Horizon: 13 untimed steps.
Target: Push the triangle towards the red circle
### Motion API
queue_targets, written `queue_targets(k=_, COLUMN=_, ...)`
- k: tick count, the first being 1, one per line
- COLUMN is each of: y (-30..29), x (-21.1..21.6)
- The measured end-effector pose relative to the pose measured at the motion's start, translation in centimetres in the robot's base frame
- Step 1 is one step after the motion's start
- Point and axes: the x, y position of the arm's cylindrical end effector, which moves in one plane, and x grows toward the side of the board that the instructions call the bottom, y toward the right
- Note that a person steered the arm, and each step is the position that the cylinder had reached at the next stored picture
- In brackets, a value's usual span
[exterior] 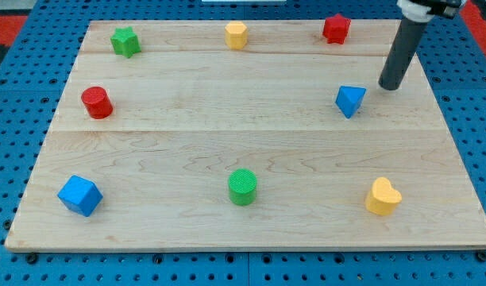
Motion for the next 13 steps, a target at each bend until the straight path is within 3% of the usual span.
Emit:
queue_targets(k=4, y=0.6, x=-9.4)
queue_targets(k=5, y=1.2, x=-6.5)
queue_targets(k=6, y=-1.7, x=1.4)
queue_targets(k=7, y=-5.7, x=6.0)
queue_targets(k=8, y=-6.4, x=6.8)
queue_targets(k=10, y=-16.8, x=4.5)
queue_targets(k=11, y=-12.7, x=2.5)
queue_targets(k=12, y=-12.2, x=0.1)
queue_targets(k=13, y=-18.7, x=1.0)
